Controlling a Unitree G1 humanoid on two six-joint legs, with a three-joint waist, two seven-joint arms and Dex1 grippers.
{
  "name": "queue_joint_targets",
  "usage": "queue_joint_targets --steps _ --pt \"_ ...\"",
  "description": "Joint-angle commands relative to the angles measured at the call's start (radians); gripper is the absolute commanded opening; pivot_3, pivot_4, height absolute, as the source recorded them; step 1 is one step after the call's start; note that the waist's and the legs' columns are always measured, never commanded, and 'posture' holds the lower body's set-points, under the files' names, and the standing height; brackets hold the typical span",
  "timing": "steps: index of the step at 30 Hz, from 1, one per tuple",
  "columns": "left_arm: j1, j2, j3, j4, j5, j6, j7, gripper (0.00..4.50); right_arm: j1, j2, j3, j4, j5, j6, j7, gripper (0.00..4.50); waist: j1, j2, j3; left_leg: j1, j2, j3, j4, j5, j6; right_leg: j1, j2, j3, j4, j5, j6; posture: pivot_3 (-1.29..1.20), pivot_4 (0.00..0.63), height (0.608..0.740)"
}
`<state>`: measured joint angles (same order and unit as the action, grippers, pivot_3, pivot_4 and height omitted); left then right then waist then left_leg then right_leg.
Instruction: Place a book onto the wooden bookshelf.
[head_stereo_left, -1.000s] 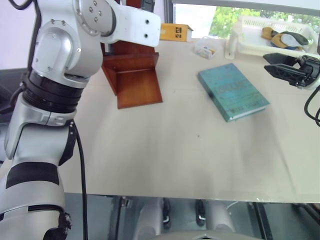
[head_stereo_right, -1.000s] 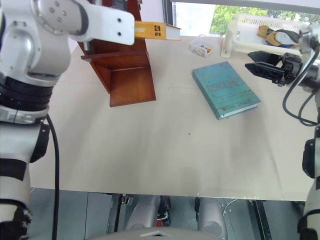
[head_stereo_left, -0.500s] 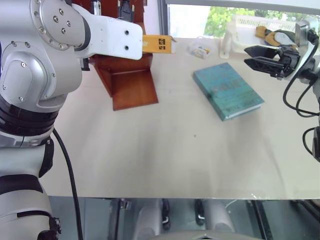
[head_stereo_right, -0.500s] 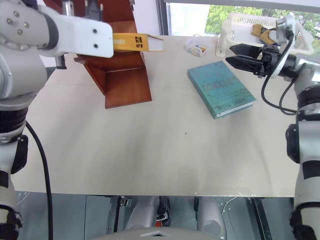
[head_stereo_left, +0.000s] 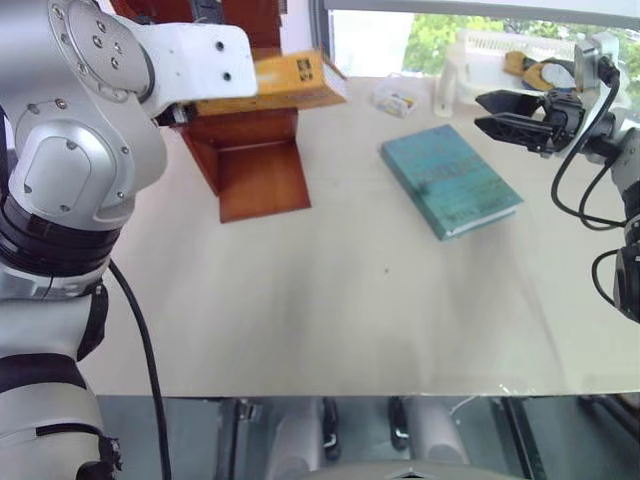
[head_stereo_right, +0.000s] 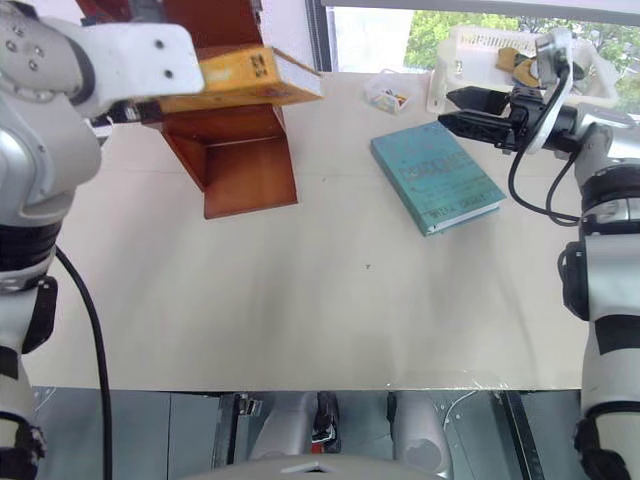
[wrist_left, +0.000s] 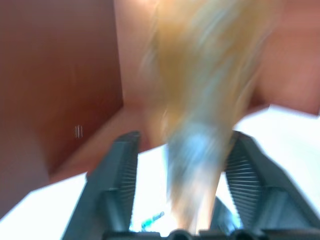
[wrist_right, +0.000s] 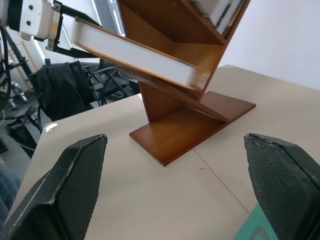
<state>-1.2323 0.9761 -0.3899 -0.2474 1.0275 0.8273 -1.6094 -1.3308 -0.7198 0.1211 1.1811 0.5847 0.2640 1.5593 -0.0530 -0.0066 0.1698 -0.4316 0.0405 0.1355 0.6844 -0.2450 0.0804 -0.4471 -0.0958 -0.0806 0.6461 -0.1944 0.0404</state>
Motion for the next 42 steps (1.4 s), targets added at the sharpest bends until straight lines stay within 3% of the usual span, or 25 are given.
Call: queue_joint_targets --steps 1,10,15,19,26,29,33,37,42 --pt "-0.013 0.034 0.031 -0.024 0.019 0.015 -0.005 3.63 -0.022 -0.019 -0.025 -0.014 0.018 -0.020 0.055 4.50 0.011 0.000 0.000 0.000 0.000 0.000 0.000 0.000 0.000 0.000 -0.001 0.000 0.000 0.000 0.000 0.00 0.150 0.712" --pt "-0.016 0.074 0.013 -0.067 -0.016 0.034 -0.005 3.63 -0.018 -0.014 -0.034 -0.012 0.018 -0.025 0.055 4.50 0.021 0.000 0.000 -0.001 -0.001 -0.001 0.000 0.000 0.000 0.000 -0.001 -0.001 -0.001 0.000 0.000 0.00 0.150 0.712" --pt "0.023 0.163 0.025 -0.124 -0.078 0.050 -0.005 3.63 -0.024 -0.008 -0.036 -0.007 0.012 -0.027 0.055 4.50 0.015 0.000 0.000 -0.001 -0.001 -0.002 0.000 0.000 0.000 0.000 -0.001 -0.001 0.000 0.000 0.000 0.00 0.150 0.712" --pt "0.056 0.260 0.051 -0.157 -0.141 0.057 -0.005 3.63 -0.030 -0.003 -0.037 0.008 -0.001 -0.032 0.055 4.50 0.012 0.000 0.000 -0.001 -0.001 -0.002 0.000 0.000 0.000 0.000 0.000 -0.001 0.000 0.000 0.000 0.00 0.150 0.712" --pt "0.087 0.271 0.103 -0.261 -0.343 0.116 -0.005 3.63 -0.026 0.005 -0.036 0.005 -0.008 -0.028 0.055 4.50 0.020 0.000 0.000 -0.001 -0.001 -0.002 0.001 0.000 0.000 0.001 -0.001 -0.001 -0.001 0.000 0.000 0.00 0.150 0.712" --pt "0.201 0.337 0.264 -0.345 -0.507 0.138 -0.005 3.63 -0.017 0.004 -0.035 0.000 -0.008 -0.025 0.055 4.50 0.013 0.000 0.000 -0.001 -0.001 -0.002 0.000 0.000 0.000 0.000 -0.001 -0.001 -0.001 0.000 0.000 0.00 0.150 0.712" --pt "0.524 0.368 0.661 -0.485 -0.681 0.182 -0.005 3.63 0.001 0.003 -0.047 0.014 -0.023 -0.030 0.055 4.50 0.006 0.000 0.000 -0.001 0.000 -0.003 -0.001 0.000 0.000 0.000 0.000 -0.001 -0.001 0.000 -0.001 0.00 0.150 0.712" --pt "0.693 0.199 0.978 -0.685 -0.802 0.332 -0.004 3.63 0.015 0.007 -0.074 0.036 -0.049 -0.046 0.055 4.50 0.017 0.000 0.000 -0.001 0.000 -0.004 0.001 0.000 -0.001 0.002 0.000 -0.003 -0.003 0.000 0.000 0.00 0.150 0.712" --pt "0.660 -0.064 1.125 -0.800 -0.932 0.505 0.116 3.63 0.010 0.072 -0.134 0.075 -0.128 -0.149 -0.031 4.50 0.017 0.000 -0.002 0.006 -0.002 -0.009 0.003 0.000 -0.001 0.013 -0.001 -0.007 -0.005 0.000 0.000 0.00 0.150 0.712"
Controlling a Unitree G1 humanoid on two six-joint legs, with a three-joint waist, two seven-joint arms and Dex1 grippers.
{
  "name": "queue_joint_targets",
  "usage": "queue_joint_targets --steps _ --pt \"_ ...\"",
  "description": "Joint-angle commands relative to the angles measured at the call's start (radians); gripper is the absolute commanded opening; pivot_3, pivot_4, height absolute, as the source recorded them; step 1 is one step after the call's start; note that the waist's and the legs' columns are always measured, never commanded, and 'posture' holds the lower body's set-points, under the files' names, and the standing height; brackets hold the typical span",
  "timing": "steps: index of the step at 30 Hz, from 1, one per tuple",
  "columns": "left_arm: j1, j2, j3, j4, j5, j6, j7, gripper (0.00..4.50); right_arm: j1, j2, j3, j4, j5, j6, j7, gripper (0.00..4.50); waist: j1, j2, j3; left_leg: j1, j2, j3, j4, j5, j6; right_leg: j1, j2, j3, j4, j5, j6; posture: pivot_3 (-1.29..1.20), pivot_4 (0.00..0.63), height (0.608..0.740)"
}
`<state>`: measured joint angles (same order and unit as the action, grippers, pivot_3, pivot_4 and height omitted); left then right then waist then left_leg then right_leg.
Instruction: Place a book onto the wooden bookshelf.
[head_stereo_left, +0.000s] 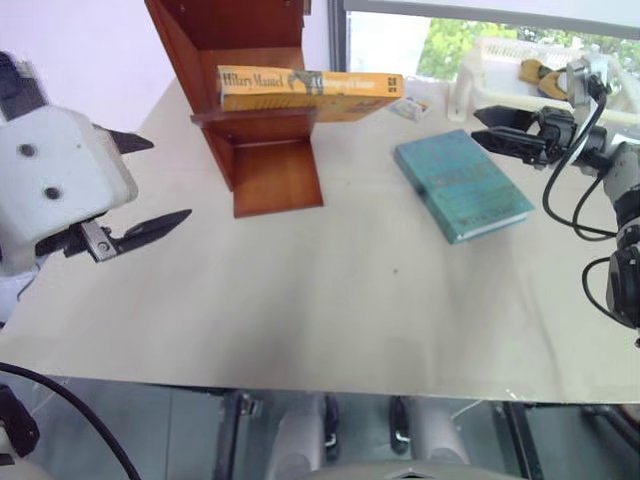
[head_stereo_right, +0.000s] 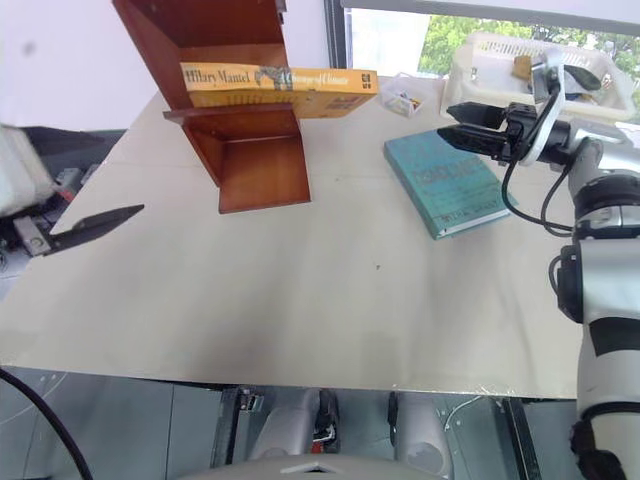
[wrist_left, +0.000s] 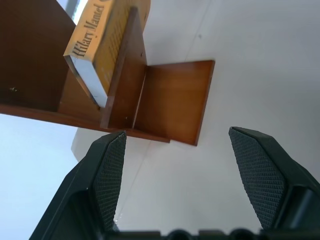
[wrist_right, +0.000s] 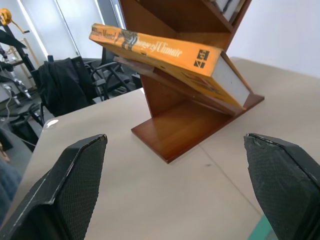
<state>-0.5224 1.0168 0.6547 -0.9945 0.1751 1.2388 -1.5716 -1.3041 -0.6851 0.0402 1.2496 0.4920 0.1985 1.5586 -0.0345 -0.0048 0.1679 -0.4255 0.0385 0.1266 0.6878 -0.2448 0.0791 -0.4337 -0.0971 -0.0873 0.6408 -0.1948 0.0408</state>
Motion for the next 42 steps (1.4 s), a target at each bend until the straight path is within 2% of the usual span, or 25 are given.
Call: queue_joint_targets --steps 1,3,6,11,16,21,24,27,30,32,37,42 --pt "-0.064 -0.143 0.099 -0.053 -0.106 0.112 0.111 3.63 -0.014 0.056 -0.063 0.012 -0.059 -0.119 -0.071 4.50 -0.004 -0.005 0.000 0.005 0.001 -0.001 0.000 0.000 -0.001 0.004 0.001 0.000 0.000 -0.002 0.002 0.00 0.150 0.712" --pt "-0.079 -0.189 0.130 -0.053 -0.163 0.114 0.169 3.63 -0.011 0.086 -0.082 0.019 -0.095 -0.172 -0.136 4.50 -0.008 -0.006 0.000 0.008 0.001 -0.004 -0.001 0.002 -0.004 0.007 0.002 -0.001 0.002 0.001 -0.001 0.00 0.150 0.712" --pt "-0.130 -0.246 0.166 -0.053 -0.256 0.158 0.254 3.63 -0.019 0.135 -0.109 0.026 -0.140 -0.244 -0.308 4.50 -0.007 -0.006 0.000 0.010 0.001 -0.005 -0.004 0.004 -0.006 0.008 0.002 -0.001 0.002 0.001 -0.001 0.00 0.150 0.712" --pt "-0.204 -0.265 0.251 -0.053 -0.554 0.244 0.370 3.63 -0.032 0.179 -0.123 0.030 -0.233 -0.342 -0.528 4.50 -0.007 -0.006 0.000 0.010 0.002 -0.007 -0.005 0.005 -0.009 0.008 0.002 -0.003 0.002 0.002 -0.004 0.00 0.150 0.712" --pt "-0.139 -0.277 0.356 -0.053 -0.789 0.268 0.545 3.63 -0.079 0.238 -0.193 -0.007 -0.192 -0.251 -0.499 4.50 -0.009 -0.006 0.000 0.010 0.001 -0.008 -0.006 0.005 -0.009 0.008 0.001 -0.003 0.002 0.002 -0.004 0.00 0.150 0.712" --pt "0.212 -0.342 0.332 -0.053 -0.916 0.087 0.766 3.63 -0.048 0.298 -0.186 -0.012 -0.261 -0.336 -0.656 4.50 -0.009 -0.006 0.000 0.012 0.000 -0.011 -0.008 0.004 -0.011 0.012 -0.002 -0.003 0.001 0.001 -0.006 0.00 0.150 0.712" --pt "0.313 -0.427 0.284 -0.053 -0.960 -0.028 0.900 3.63 -0.033 0.330 -0.180 -0.013 -0.299 -0.377 -0.742 4.50 -0.007 -0.007 0.000 0.010 0.000 -0.013 -0.007 0.003 -0.015 0.011 -0.006 -0.005 0.001 0.001 -0.007 0.00 0.150 0.712" --pt "0.388 -0.494 0.192 -0.053 -0.938 -0.134 1.003 3.63 -0.028 0.352 -0.193 -0.013 -0.316 -0.393 -0.822 4.50 -0.003 -0.007 0.000 0.010 0.000 -0.015 -0.007 0.003 -0.016 0.012 -0.006 -0.007 0.001 0.001 -0.008 0.00 0.150 0.712" --pt "0.448 -0.522 0.136 -0.053 -0.972 -0.209 1.045 3.63 -0.027 0.350 -0.201 -0.016 -0.323 -0.398 -0.838 4.50 -0.003 -0.007 -0.001 0.009 -0.001 -0.016 -0.007 0.003 -0.016 0.012 -0.006 -0.008 0.000 0.001 -0.008 0.00 0.150 0.712" --pt "0.474 -0.532 0.116 -0.053 -0.998 -0.251 1.076 3.63 -0.024 0.342 -0.202 -0.020 -0.327 -0.402 -0.835 4.50 -0.005 -0.007 -0.001 0.010 -0.001 -0.015 -0.007 0.003 -0.016 0.012 -0.006 -0.008 0.000 0.001 -0.008 0.00 0.150 0.712" --pt "0.549 -0.537 0.026 -0.017 -0.954 -0.327 1.123 3.63 -0.009 0.317 -0.188 -0.014 -0.364 -0.410 -0.850 4.50 -0.005 -0.007 -0.001 0.010 -0.001 -0.016 -0.008 0.003 -0.015 0.012 -0.003 -0.009 0.000 0.001 -0.008 0.00 0.150 0.712" --pt "0.543 -0.530 -0.009 0.016 -0.988 -0.391 1.166 3.63 -0.015 0.341 -0.229 -0.013 -0.339 -0.428 -0.895 4.50 -0.006 -0.007 -0.001 0.010 0.000 -0.015 -0.008 0.003 -0.015 0.012 -0.001 -0.010 0.000 0.001 -0.009 0.00 0.150 0.712"
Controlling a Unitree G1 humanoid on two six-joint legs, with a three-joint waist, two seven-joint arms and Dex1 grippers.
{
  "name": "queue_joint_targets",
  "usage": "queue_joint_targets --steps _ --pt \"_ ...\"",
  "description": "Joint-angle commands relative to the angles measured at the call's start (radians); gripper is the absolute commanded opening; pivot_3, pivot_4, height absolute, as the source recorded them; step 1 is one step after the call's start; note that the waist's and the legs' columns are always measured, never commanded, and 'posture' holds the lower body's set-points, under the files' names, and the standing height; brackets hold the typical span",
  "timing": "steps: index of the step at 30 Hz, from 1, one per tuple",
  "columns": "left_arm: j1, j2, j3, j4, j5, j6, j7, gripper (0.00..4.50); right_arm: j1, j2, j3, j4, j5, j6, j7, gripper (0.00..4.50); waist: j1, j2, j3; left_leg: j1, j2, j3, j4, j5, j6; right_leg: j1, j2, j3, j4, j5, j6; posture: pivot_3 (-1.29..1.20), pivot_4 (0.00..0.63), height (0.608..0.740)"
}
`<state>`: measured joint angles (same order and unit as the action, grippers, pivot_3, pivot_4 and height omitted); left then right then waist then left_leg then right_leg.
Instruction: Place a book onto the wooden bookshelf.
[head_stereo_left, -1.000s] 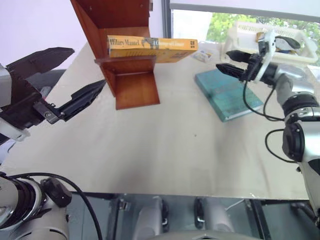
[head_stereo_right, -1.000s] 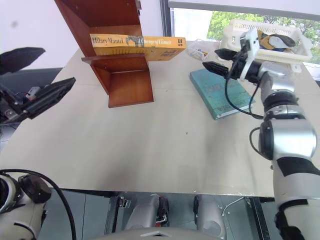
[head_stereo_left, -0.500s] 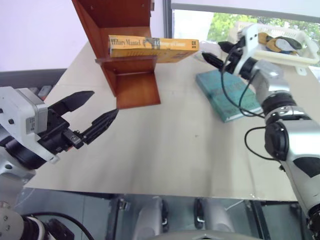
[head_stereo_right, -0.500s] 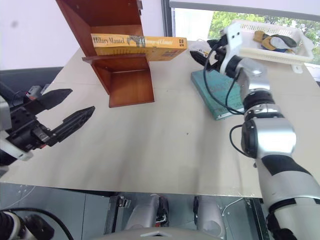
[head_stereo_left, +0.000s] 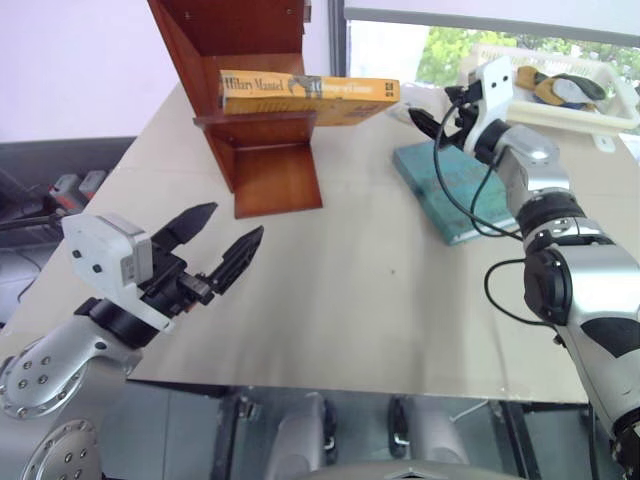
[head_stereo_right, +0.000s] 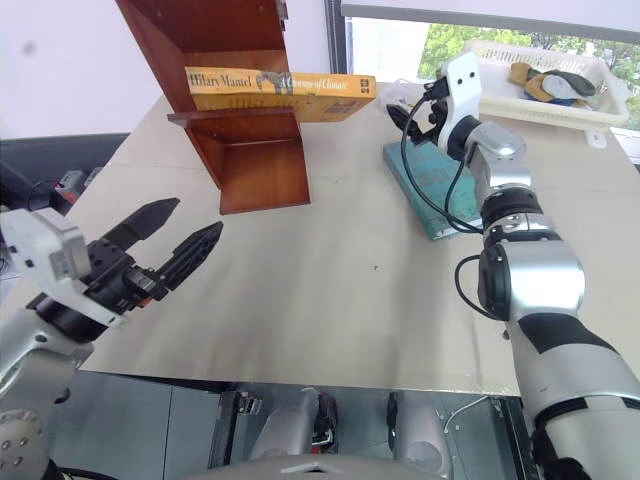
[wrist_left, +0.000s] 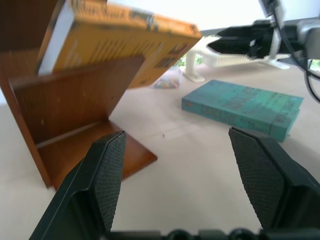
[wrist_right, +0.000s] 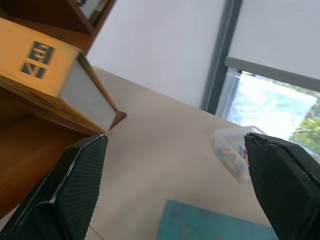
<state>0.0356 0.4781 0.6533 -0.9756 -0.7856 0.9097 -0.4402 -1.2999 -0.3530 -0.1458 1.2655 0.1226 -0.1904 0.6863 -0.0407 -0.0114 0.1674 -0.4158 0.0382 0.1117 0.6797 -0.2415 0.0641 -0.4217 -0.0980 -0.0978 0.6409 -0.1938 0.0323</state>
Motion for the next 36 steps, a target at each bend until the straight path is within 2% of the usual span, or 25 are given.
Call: queue_joint_targets --steps 1,12,17,21,27,30,33,36 --pt "-0.017 0.010 -0.010 -0.001 -0.037 -0.069 0.043 3.63 -0.021 0.016 -0.054 -0.030 0.040 -0.041 -0.020 4.50 0.000 0.000 0.000 0.000 0.000 0.000 0.000 0.000 0.000 0.000 0.000 0.000 0.000 0.000 0.000 0.00 0.150 0.712" --pt "-0.045 0.018 -0.087 0.093 -0.128 -0.035 0.244 3.63 -0.012 0.123 -0.115 -0.055 0.114 -0.058 0.110 4.50 0.001 0.000 0.000 0.000 0.001 0.000 -0.001 0.000 0.001 0.000 0.001 -0.001 -0.001 0.000 0.000 0.00 0.150 0.712" --pt "-0.029 0.035 -0.131 0.089 -0.135 -0.052 0.269 3.63 0.001 0.135 -0.124 -0.070 0.138 -0.050 0.185 4.50 0.003 0.000 0.000 0.000 0.000 0.000 -0.003 0.000 0.000 0.000 0.000 -0.002 -0.003 0.000 0.000 0.00 0.150 0.712" --pt "-0.023 0.050 -0.141 0.091 -0.146 -0.060 0.277 3.63 0.016 0.117 -0.114 -0.071 0.122 -0.051 0.173 4.50 0.002 0.000 0.000 0.000 0.000 0.000 -0.005 0.000 0.000 0.000 0.000 -0.002 -0.003 0.000 0.000 0.00 0.150 0.712" --pt "0.009 0.097 -0.141 0.111 -0.166 -0.074 0.236 3.63 0.081 0.052 -0.089 -0.140 0.109 -0.018 0.241 4.50 0.004 0.000 0.000 0.000 0.000 0.000 -0.008 0.000 0.000 -0.001 -0.001 -0.002 -0.005 0.000 0.000 0.00 0.150 0.712" --pt "0.006 0.117 -0.145 0.141 -0.174 -0.082 0.213 3.63 0.174 -0.019 -0.069 -0.278 0.141 0.081 0.386 4.50 0.007 0.000 0.000 -0.001 0.000 0.000 -0.009 0.000 0.000 -0.001 -0.001 -0.002 -0.006 0.000 0.000 0.00 0.150 0.712" --pt "0.003 0.134 -0.177 0.180 -0.154 -0.094 0.172 3.63 0.339 -0.123 -0.047 -0.546 0.227 0.283 0.565 4.50 0.015 0.001 0.000 -0.001 0.000 0.000 -0.010 0.001 0.001 -0.001 -0.001 -0.003 -0.008 0.000 0.000 0.00 0.150 0.712" --pt "0.014 0.154 -0.206 0.208 -0.123 -0.116 0.129 3.63 0.492 -0.224 -0.041 -0.753 0.287 0.432 0.646 4.50 0.026 0.002 0.001 -0.001 0.000 0.000 -0.011 0.001 0.001 -0.001 -0.001 -0.003 -0.010 0.000 0.000 0.00 0.150 0.712"
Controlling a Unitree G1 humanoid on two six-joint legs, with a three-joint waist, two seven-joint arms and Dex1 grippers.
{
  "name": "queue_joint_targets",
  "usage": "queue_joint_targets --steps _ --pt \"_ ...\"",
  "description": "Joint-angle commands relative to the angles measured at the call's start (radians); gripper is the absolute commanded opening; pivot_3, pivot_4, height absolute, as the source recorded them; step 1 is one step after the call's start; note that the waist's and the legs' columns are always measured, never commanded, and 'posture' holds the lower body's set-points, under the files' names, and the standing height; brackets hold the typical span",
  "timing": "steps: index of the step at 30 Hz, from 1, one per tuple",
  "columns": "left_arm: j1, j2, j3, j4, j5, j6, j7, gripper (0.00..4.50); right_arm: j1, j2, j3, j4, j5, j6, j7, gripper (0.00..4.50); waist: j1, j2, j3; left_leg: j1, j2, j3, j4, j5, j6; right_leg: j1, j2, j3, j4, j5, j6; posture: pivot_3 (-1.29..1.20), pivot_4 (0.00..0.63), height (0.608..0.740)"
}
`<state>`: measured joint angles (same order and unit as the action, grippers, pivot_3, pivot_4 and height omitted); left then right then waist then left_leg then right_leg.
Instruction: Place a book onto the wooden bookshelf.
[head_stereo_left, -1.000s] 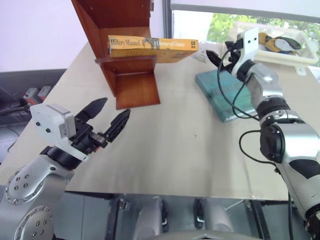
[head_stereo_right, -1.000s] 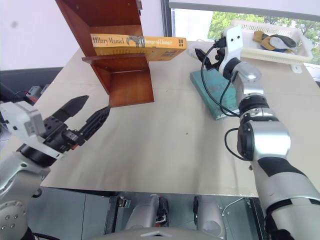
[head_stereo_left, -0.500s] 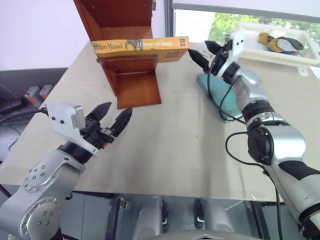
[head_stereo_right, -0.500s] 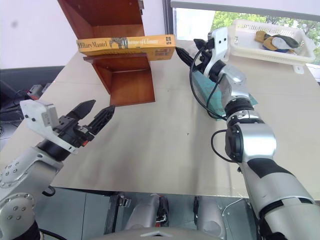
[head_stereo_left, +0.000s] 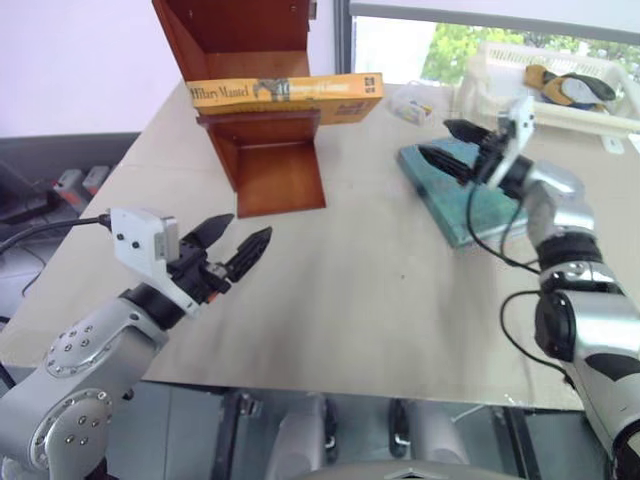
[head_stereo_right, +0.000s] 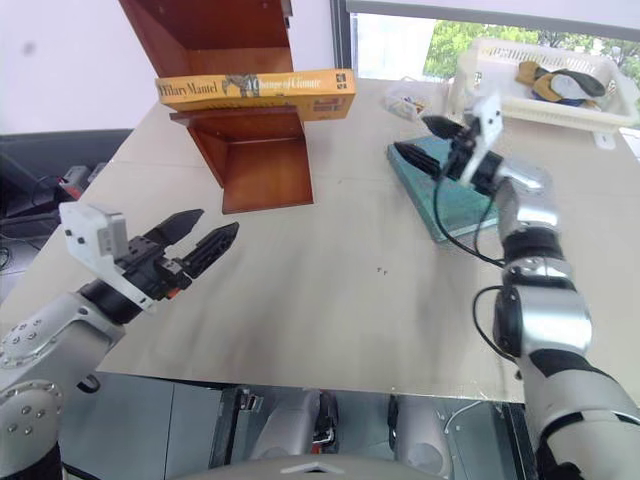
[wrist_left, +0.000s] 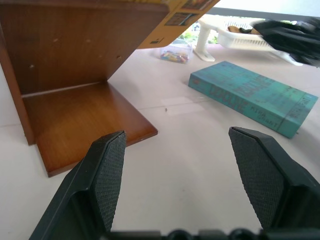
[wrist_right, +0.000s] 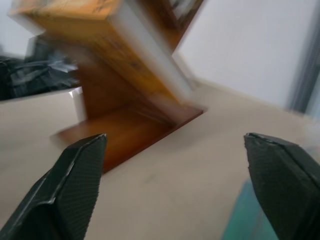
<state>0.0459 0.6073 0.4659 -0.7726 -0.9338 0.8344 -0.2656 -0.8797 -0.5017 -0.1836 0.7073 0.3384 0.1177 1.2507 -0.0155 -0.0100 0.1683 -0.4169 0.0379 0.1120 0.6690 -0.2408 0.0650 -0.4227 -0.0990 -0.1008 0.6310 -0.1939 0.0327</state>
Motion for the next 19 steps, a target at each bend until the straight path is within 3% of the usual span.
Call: queue_joint_targets --steps 1,6,9,15,19 --pt "0.009 0.034 -0.028 0.015 0.033 -0.044 -0.066 3.63 0.138 -0.126 -0.013 -0.257 0.092 0.174 0.111 4.50 0.002 0.001 0.000 0.000 0.000 0.001 0.000 0.000 0.000 0.000 0.000 0.000 0.000 0.000 0.000 0.00 0.150 0.712" --pt "0.069 0.079 -0.073 0.056 0.114 -0.101 -0.174 3.63 0.444 -0.331 -0.085 -0.464 0.175 0.312 0.201 4.50 0.010 0.002 0.001 -0.001 0.001 0.001 -0.001 -0.001 -0.001 0.000 -0.004 -0.002 -0.005 -0.002 -0.003 0.00 0.150 0.712" --pt "0.079 0.066 -0.108 0.112 0.154 -0.142 -0.210 3.63 0.606 -0.391 -0.154 -0.454 0.164 0.261 0.197 4.50 0.008 0.003 0.001 -0.001 0.001 0.001 -0.001 -0.001 -0.001 0.000 -0.004 -0.001 -0.005 -0.003 -0.003 0.00 0.150 0.712" --pt "0.102 0.043 -0.169 0.202 0.261 -0.229 -0.263 3.63 0.749 -0.402 -0.267 -0.333 0.154 0.109 0.154 4.50 0.008 0.004 0.000 0.001 0.001 0.002 0.000 -0.004 0.004 0.000 -0.004 -0.001 -0.005 -0.005 0.001 0.00 0.150 0.712" --pt "0.025 0.033 -0.234 0.283 0.357 -0.273 -0.251 3.63 0.778 -0.428 -0.282 -0.295 0.166 0.107 0.180 4.50 0.011 0.004 0.000 0.001 0.001 0.001 0.000 -0.004 0.004 0.000 -0.004 -0.001 -0.005 -0.005 0.001 0.00 0.150 0.712"
